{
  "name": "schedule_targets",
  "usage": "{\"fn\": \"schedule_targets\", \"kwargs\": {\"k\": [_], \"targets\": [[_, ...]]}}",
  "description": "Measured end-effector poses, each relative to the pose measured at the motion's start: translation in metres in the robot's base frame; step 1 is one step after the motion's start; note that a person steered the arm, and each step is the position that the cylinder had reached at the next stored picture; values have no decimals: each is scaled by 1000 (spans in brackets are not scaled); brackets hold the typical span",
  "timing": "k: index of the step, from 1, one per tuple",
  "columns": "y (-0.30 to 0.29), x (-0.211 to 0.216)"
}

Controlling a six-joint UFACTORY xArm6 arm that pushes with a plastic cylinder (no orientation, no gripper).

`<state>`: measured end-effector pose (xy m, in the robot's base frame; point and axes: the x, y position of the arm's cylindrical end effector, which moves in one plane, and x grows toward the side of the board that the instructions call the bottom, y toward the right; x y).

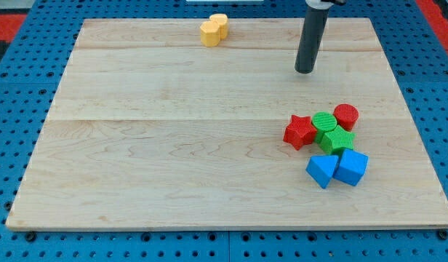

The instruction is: Move the group of blocks to the down

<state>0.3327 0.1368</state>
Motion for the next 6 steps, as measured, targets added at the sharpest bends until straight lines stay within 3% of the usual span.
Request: {"fn": "schedule_targets", "kwargs": {"k": [2, 3, 5, 6], "targets": [[15, 5], [59, 47], [53, 137], [84, 146]]}}
